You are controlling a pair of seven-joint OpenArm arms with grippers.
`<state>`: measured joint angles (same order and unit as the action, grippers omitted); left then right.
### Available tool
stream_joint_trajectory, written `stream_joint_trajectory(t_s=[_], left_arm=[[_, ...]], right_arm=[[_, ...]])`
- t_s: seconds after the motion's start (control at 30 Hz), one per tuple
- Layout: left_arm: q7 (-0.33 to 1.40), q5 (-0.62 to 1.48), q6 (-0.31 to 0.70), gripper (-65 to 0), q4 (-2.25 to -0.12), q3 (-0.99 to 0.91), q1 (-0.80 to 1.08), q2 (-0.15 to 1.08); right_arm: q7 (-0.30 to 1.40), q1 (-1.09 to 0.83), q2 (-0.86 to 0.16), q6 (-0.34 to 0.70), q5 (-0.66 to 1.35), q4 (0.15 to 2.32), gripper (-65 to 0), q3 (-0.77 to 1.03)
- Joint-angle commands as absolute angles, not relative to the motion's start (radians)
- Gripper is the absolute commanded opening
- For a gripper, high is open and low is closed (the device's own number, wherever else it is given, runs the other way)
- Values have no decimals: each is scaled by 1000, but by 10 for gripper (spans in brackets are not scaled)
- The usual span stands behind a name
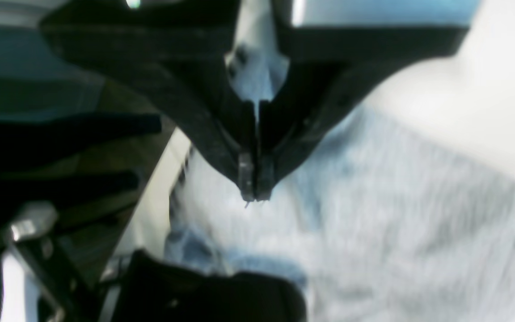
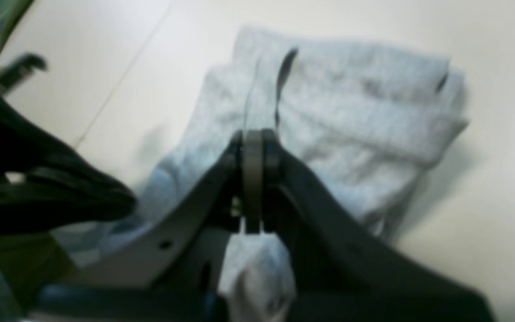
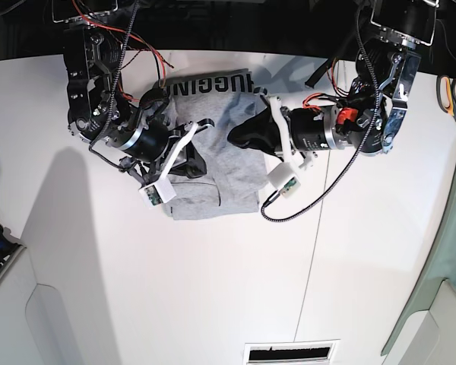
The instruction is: Layout the t-shirt on the table in an organized manner, then fold the t-shirt properly
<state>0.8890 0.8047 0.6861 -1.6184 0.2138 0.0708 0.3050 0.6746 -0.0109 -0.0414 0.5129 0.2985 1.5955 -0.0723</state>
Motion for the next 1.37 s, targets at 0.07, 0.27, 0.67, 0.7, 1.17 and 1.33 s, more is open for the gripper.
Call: stream_joint_trajectory(t_s=[0.07,0.27,0.67,0.7,1.17,1.33], left_arm=[[889,828,698,-650,-1711,199,131,374],[896,846,698,-650,-1853,40,396,490],[764,550,698,-650,-1720,-46,826,460],[751,522,698,-650,-1670,-25,822,456],[501,410,412,-650,-778,533,350,362],[445,410,411,-650,-627,617,252,288]], right_arm=[[660,-58,-65,520,356,1676,-650,-72],[676,-286,-154,524,367,1847,-650,-72],[614,-692,-332,554,324,1800,-650,-74],[614,-697,-335,553,311,1766,-650,-74],[613,-498,-323,546,213,1064,-650,-74],[561,-450,-302,546,213,1006,-650,-74]])
